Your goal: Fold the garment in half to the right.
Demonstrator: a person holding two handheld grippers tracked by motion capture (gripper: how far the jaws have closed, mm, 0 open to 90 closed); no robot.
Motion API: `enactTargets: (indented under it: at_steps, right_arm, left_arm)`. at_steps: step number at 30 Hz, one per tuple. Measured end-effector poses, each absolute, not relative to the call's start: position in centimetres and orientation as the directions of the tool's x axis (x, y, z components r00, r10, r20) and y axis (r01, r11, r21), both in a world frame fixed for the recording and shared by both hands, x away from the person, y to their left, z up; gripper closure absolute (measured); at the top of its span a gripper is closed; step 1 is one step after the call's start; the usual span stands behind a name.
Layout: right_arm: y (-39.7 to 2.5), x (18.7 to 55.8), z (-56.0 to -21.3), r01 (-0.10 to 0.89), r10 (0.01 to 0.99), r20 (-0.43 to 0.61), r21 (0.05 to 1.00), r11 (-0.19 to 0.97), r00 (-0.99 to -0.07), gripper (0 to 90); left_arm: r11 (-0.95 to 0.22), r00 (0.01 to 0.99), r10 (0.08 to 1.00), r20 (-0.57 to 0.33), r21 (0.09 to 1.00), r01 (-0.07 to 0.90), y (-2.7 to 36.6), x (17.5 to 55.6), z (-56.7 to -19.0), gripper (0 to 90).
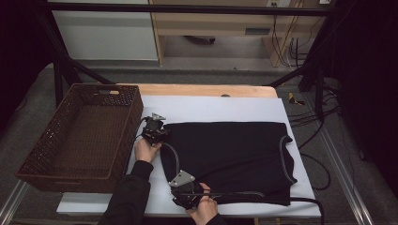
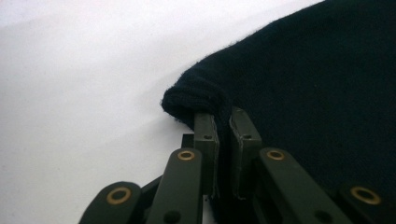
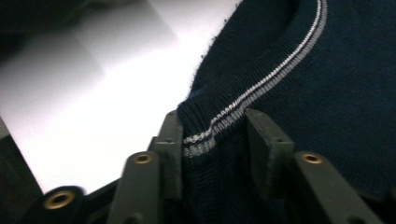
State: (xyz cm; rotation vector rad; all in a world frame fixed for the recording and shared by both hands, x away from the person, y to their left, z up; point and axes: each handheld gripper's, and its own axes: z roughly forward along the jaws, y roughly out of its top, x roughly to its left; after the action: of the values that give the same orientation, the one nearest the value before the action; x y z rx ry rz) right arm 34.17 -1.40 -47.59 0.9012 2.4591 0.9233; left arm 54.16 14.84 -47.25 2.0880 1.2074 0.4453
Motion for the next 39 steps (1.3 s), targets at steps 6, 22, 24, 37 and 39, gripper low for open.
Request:
enactTargets:
  at_steps: [6, 22, 24, 37, 39]
  right_arm:
    - [-1.5, 34.4, -47.4, 0.449, 0.676, -0.108, 0.671, 0.591, -0.729, 70.5]
    - [-2.1, 35.2, -46.6, 0.511, 0.689, -0.019, 0.657, 0.555, -0.724, 74.4]
    - [-2.4, 35.4, -46.5, 0.523, 0.690, 0.009, 0.659, 0.540, -0.724, 74.4]
    - [-3.2, 35.4, -44.5, 0.525, 0.686, 0.065, 0.696, 0.489, -0.725, 74.5]
    - [-3.3, 35.4, -44.2, 0.523, 0.684, 0.073, 0.705, 0.479, -0.726, 74.5]
  left_arm:
    - [-0.328, 0.510, 0.858, -0.059, 0.700, 0.634, 15.0, 54.2, -47.3, 82.6]
    - [-0.295, 0.501, 0.860, -0.099, 0.704, 0.646, 15.6, 54.1, -46.8, 83.8]
    - [-0.284, 0.499, 0.860, -0.107, 0.712, 0.642, 15.7, 54.0, -46.5, 83.8]
    - [-0.251, 0.502, 0.856, -0.121, 0.752, 0.610, 16.2, 53.5, -44.7, 84.0]
    - [-0.249, 0.504, 0.855, -0.121, 0.757, 0.604, 16.2, 53.5, -44.3, 84.0]
